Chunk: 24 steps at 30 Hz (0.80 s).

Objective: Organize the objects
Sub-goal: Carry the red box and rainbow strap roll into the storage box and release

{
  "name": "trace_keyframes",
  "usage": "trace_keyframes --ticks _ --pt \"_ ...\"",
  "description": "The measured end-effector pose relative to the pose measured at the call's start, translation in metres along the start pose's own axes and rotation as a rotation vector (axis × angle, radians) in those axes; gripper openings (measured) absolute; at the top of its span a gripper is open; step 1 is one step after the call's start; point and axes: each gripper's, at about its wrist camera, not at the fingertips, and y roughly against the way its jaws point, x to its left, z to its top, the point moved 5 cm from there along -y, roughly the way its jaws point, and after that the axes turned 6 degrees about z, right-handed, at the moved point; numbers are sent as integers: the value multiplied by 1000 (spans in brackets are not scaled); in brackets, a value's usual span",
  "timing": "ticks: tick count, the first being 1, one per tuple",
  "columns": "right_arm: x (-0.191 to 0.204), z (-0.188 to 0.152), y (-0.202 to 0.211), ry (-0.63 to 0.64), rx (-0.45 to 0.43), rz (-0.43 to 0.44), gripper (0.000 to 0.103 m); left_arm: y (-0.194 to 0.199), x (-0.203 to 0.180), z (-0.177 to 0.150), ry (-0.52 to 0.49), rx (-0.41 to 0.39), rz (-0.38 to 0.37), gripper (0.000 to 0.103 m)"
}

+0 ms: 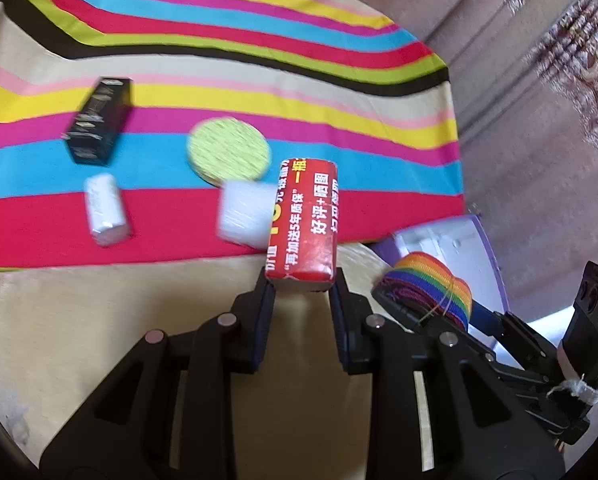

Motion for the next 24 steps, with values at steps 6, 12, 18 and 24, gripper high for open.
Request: trace_keyframes --ticks 6,12,18,24 --pt "-32 -9 13 -37 -16 -86 59 -15 -34 -7 -38 66 -57 31" --pt "-70 -16 22 -116 -24 -187 59 -32 -67 -11 -91 110 -87 31" --pt "-109 -21 32 -201 -25 -264 58 -51 -102 -14 -144 155 -117 31" --pt "-135 -29 40 -263 -24 -343 58 -74 -133 -20 -202 211 -136 31"
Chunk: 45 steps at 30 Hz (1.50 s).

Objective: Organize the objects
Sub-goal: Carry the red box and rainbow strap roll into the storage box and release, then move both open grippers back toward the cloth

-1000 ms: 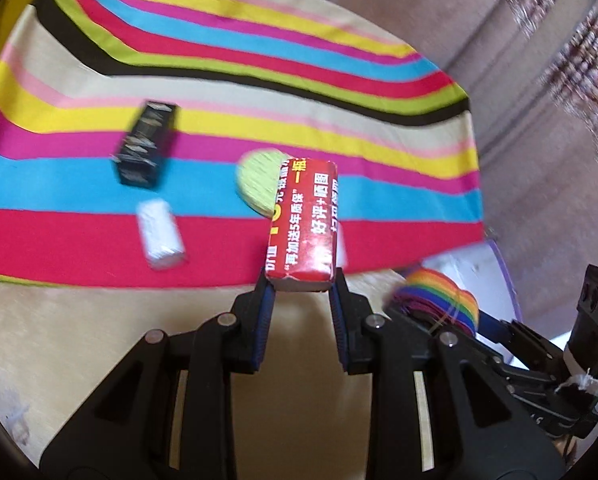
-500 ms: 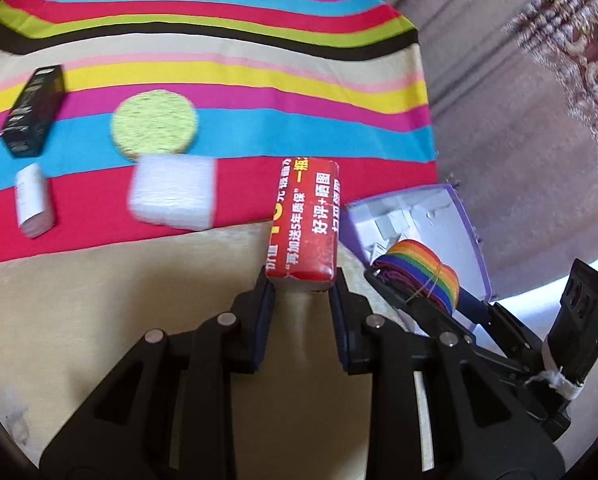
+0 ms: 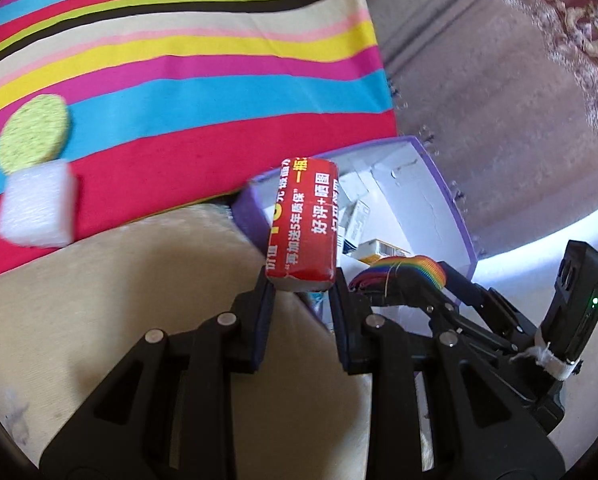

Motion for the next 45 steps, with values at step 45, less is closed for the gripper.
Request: trace_keyframes --ticks 45 --pt "61 4 -2 47 50 18 74 57 96 0 198 -143 90 58"
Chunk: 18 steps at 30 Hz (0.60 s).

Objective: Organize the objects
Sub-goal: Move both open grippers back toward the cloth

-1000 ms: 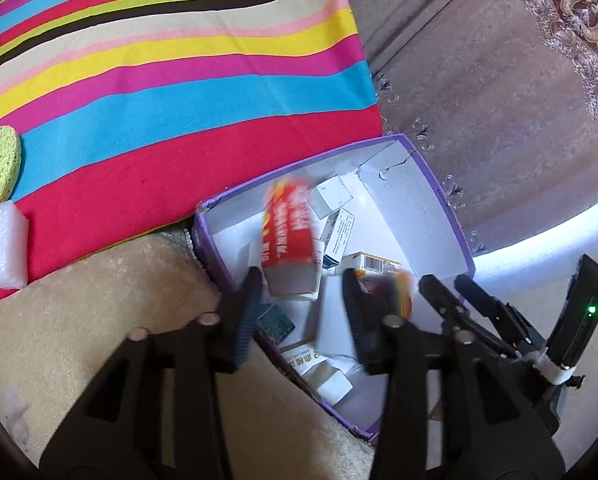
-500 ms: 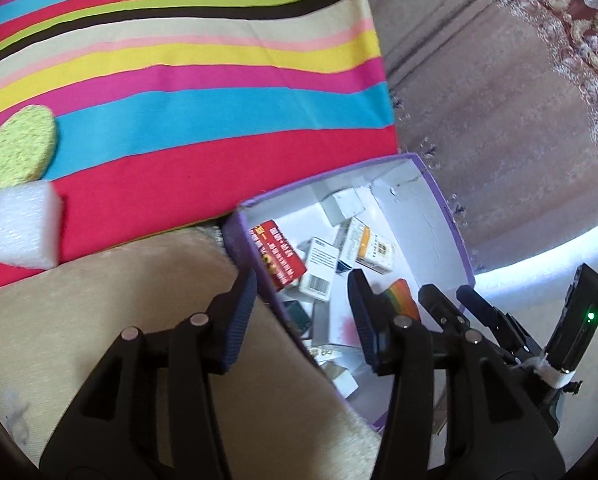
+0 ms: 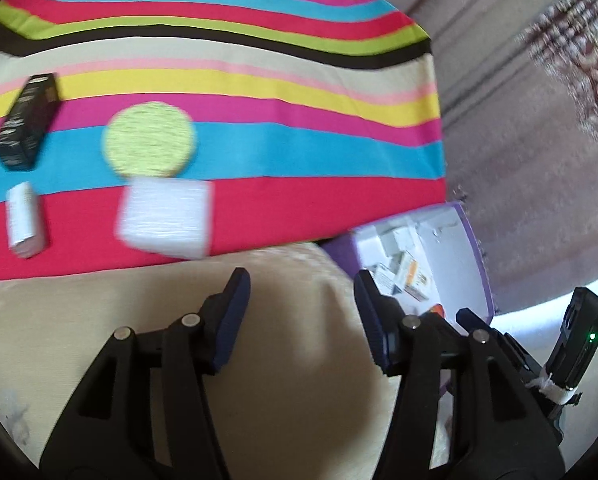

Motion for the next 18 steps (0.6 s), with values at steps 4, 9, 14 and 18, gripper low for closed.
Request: trace_keyframes --ticks 4,9,14,18 --pt "22 -1 -3 34 15 25 74 18 36 0 50 -31 32 60" --pt "52 0 -8 94 33 43 75 39 85 -4 93 -55 86 61" --pt "77 0 -10 137 37 51 75 55 124 -3 67 -65 156 61" --pt "100 1 -17 153 60 81 75 60 151 3 -1 -44 218 61"
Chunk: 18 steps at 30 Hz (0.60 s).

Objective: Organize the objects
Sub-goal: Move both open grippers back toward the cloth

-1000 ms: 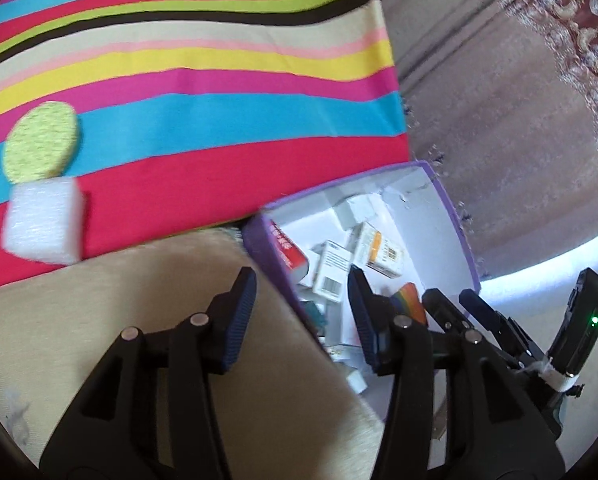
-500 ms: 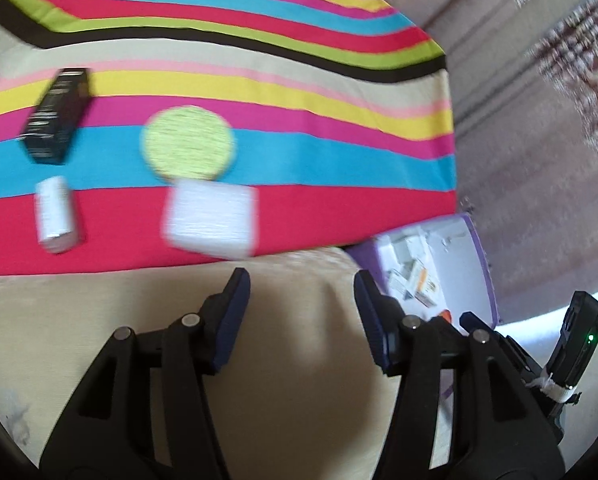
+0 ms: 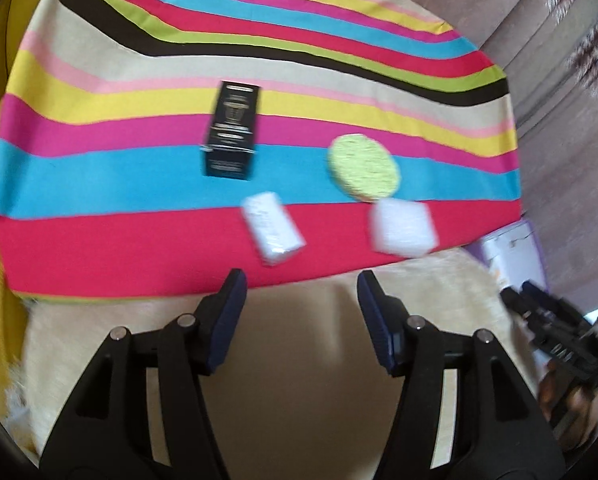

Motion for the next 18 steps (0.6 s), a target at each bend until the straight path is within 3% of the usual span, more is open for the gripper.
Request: trace_keyframes --ticks 7,13,18 --pt "34 14 -21 43 42 37 75 -22 16 10 -169 66 4 61" --pt "57 24 -40 68 83 55 76 -39 4 12 -359 117 11 61" --pt "71 29 -51 67 100 85 79 -51 -5 18 -459 121 27 61"
